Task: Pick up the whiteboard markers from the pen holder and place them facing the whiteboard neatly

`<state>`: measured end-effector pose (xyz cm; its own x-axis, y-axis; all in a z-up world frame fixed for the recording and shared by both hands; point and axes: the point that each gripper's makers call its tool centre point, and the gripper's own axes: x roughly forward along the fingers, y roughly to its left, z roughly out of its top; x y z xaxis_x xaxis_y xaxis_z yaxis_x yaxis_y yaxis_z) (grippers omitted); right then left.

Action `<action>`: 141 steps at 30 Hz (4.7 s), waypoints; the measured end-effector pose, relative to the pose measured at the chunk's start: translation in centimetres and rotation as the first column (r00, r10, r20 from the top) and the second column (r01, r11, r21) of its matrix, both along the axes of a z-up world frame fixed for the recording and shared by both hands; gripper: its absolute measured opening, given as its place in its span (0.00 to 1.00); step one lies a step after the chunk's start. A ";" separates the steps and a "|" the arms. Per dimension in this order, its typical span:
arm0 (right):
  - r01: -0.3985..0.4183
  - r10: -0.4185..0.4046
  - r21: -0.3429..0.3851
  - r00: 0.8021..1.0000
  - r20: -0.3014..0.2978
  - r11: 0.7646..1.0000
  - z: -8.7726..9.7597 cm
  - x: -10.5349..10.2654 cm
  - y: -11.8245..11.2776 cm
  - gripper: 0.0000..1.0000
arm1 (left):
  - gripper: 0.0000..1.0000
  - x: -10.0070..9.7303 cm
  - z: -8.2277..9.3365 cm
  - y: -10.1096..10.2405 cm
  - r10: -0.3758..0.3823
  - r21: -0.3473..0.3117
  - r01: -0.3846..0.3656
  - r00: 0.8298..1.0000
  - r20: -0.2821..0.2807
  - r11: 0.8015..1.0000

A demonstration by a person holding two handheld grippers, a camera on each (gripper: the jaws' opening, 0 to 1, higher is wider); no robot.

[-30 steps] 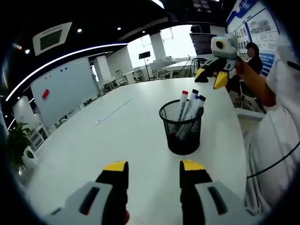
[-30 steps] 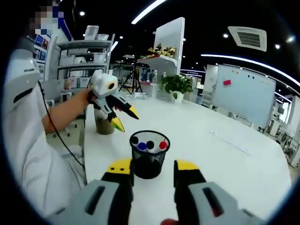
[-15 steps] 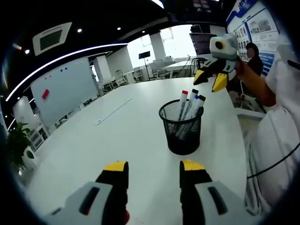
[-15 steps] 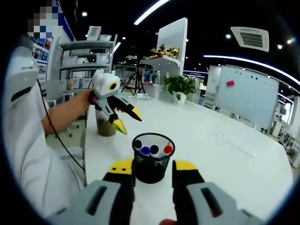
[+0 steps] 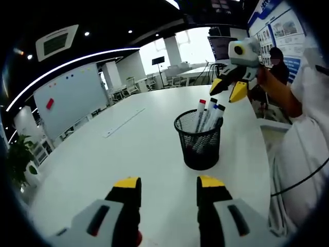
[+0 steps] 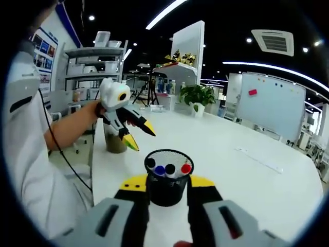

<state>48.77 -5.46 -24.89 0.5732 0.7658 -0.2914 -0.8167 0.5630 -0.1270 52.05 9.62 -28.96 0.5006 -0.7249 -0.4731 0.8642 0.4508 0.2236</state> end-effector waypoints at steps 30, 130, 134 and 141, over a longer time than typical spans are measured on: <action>0.032 -0.032 0.076 0.999 -0.003 0.997 -0.1 1.2 1.2 0.16 | 0.45 0.0 -0.1 0.1 0.004 0.002 -0.004 1.000 -0.002 1.000; 0.117 -0.133 0.171 0.988 0.084 0.978 3.8 1.1 1.2 0.07 | 0.44 0.2 -0.2 0.0 0.015 0.008 -0.015 1.000 0.005 1.000; 0.110 -0.129 0.168 0.986 0.103 0.980 4.4 0.8 1.3 0.07 | 0.44 0.2 -0.3 0.0 0.015 0.012 -0.015 1.000 0.005 1.000; 0.106 -0.129 0.174 0.984 0.126 0.979 5.2 0.6 1.2 0.07 | 0.44 0.2 -0.4 0.1 0.014 0.018 -0.014 1.000 0.004 1.000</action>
<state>49.40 -4.21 -19.70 0.6874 0.7220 -0.0790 -0.7253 0.6764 -0.1286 52.27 9.67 -29.36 0.5122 -0.7093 -0.4843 0.8571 0.4585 0.2349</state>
